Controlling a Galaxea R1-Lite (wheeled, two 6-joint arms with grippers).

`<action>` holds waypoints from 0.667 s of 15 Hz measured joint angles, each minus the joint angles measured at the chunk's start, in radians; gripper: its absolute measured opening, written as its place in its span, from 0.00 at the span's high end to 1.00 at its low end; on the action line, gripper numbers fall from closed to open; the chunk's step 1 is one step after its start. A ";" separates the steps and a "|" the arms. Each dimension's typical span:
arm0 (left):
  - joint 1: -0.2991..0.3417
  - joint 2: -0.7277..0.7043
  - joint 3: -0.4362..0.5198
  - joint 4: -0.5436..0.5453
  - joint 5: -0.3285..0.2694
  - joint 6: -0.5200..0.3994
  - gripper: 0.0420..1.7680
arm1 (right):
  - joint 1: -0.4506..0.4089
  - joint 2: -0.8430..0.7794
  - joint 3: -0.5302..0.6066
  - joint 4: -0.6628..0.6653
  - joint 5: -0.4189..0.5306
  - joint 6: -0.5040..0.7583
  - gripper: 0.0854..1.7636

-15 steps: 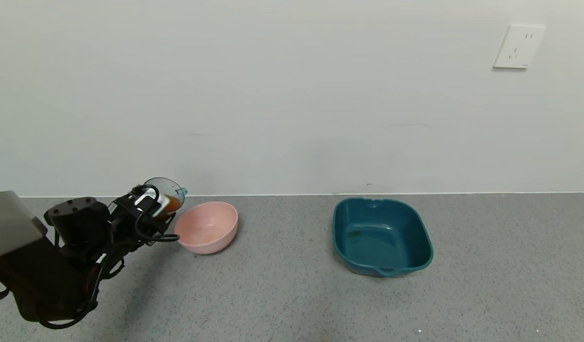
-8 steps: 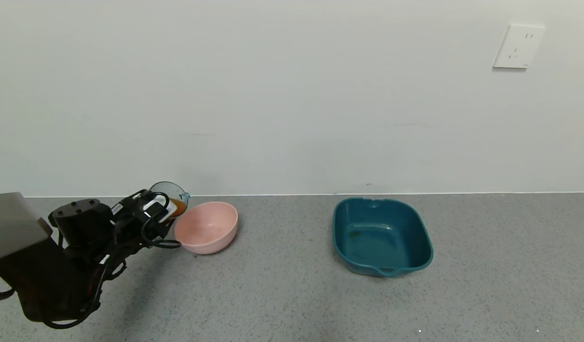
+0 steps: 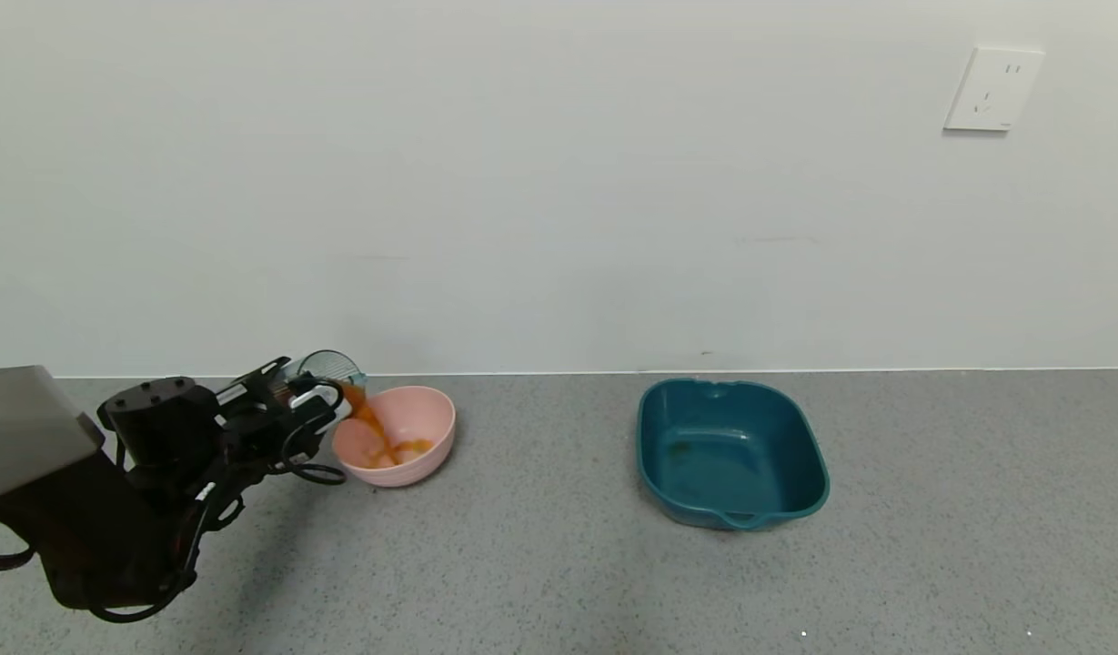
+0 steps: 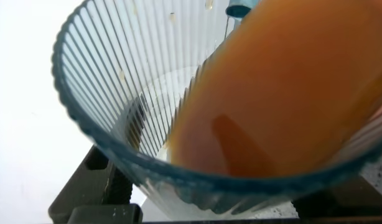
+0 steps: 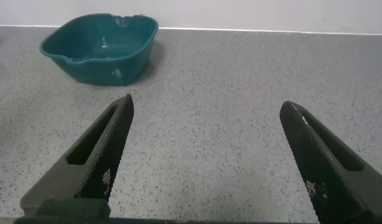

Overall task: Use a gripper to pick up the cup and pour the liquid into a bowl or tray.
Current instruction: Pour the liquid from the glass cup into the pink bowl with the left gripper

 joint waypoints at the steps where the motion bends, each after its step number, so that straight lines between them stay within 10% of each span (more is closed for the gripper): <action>1: -0.002 0.000 -0.002 0.002 0.001 0.005 0.25 | 0.000 0.000 0.000 0.000 0.000 0.000 0.03; 10: -0.010 -0.008 -0.017 0.006 0.003 0.122 0.25 | 0.000 0.000 0.000 0.000 0.000 0.000 0.03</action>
